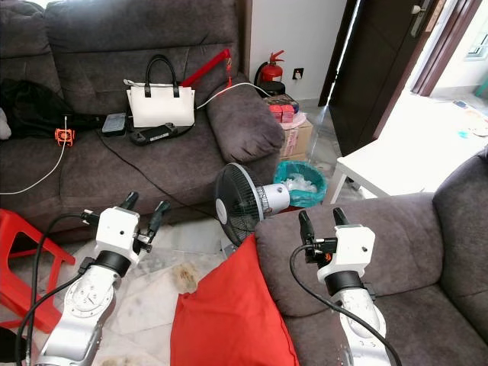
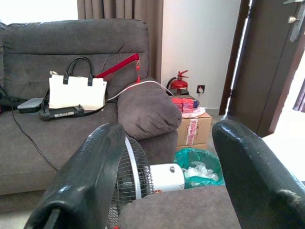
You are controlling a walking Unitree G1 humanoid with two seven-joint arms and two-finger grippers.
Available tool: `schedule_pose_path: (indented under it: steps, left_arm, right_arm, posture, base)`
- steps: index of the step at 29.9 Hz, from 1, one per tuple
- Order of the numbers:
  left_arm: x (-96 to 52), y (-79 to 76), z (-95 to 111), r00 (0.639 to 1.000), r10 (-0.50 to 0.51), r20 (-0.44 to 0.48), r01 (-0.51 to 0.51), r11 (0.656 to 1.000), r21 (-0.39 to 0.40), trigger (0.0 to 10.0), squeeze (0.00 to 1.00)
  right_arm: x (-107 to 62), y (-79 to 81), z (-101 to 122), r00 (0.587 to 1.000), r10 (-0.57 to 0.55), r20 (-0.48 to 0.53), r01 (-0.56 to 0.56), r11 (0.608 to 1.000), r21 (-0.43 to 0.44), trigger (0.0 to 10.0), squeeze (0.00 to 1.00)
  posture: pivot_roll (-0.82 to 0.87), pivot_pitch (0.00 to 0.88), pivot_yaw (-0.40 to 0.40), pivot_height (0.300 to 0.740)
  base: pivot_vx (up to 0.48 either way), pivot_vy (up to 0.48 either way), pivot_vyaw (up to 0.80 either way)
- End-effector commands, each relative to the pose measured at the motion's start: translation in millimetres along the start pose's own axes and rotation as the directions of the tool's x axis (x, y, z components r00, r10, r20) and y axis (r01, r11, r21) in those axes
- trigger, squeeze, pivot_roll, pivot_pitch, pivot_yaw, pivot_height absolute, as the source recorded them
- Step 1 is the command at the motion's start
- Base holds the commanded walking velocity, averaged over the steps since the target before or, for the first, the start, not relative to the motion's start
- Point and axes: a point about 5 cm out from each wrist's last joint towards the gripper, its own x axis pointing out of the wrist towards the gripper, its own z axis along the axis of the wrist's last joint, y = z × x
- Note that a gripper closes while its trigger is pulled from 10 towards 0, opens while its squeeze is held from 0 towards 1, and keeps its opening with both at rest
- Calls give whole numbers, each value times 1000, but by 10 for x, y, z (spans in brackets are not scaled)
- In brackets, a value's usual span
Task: Move the pillow to the sofa from floor
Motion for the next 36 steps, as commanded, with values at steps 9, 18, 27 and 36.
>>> schedule_pose_path:
  steps: [9, 18, 27, 36]
  left_arm:
    - [-3, -38, 2, 1000, -19, 12, 19, 1000, 11, 10000, 0]
    - [-40, -69, -18, 1000, -31, 4, 31, 999, 9, 10000, 0]
    - [-64, -63, -39, 999, -34, -5, 34, 999, 13, 10000, 0]
    - [-78, -60, -51, 999, -37, -9, 37, 999, 14, 10000, 0]
  right_arm:
    - [-20, 17, -26, 1000, -6, -20, 6, 1000, -1, 10000, 0]
    - [-22, 20, -40, 999, -4, -35, 4, 1000, 0, 10000, 0]
    - [-19, 46, -36, 999, 22, -29, -23, 1000, -6, 10000, 0]
    - [-12, 62, -40, 999, 34, -29, -34, 999, -10, 10000, 0]
  posture:
    - [135, 0, -54, 740]
    - [135, 0, -57, 715]
    - [137, 0, -59, 696]
    - [138, 0, -56, 696]
  base:
    - [0, 0, 0]
    - [0, 0, 0]
    - [0, 0, 0]
    - [0, 0, 0]
